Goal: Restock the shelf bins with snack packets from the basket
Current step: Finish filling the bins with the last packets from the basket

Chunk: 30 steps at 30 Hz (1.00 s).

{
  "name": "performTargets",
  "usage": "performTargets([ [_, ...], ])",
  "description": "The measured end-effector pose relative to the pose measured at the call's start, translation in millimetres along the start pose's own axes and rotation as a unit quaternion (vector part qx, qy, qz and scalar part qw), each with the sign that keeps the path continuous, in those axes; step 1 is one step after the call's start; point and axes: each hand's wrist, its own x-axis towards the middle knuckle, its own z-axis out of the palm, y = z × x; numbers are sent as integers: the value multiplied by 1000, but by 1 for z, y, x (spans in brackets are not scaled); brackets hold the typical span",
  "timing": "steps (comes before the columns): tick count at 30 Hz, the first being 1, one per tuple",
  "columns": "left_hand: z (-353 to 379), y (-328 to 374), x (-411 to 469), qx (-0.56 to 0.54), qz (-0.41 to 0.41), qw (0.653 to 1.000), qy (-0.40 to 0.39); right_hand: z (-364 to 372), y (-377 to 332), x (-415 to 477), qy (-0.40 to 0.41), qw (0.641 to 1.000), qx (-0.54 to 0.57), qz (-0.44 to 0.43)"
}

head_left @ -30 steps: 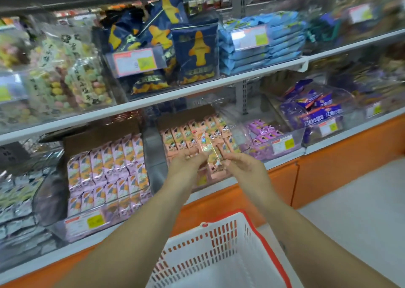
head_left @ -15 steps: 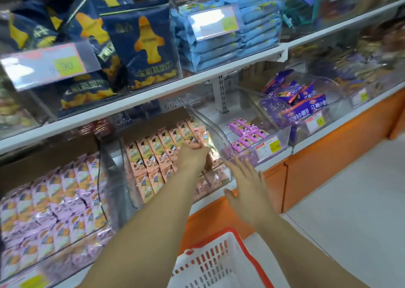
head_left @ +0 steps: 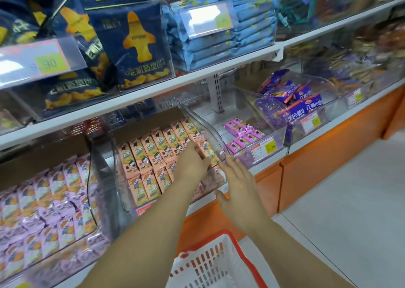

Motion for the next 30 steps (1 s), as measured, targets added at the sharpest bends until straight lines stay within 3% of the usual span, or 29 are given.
performTargets([
  [8, -37, -5, -15, 142, 63, 982, -104, 0, -16, -6, 31, 1000, 0, -5],
  [12, -68, -31, -52, 168, 117, 979, -15, 13, -50, -10, 69, 993, 43, -82],
  [16, -110, -83, -103, 165, 154, 971, 73, 32, -100, -24, -1, 988, 71, -136],
  [24, -184, -192, -170, 205, 57, 972, 104, 72, -186, -51, -87, 968, 42, -232],
  [27, -198, -223, -172, 262, 10, 963, 55, 91, -210, -44, -83, 940, -61, -324],
  [30, -202, -242, -169, 297, -30, 954, -9, 103, -224, -20, -148, 907, -218, -327],
])
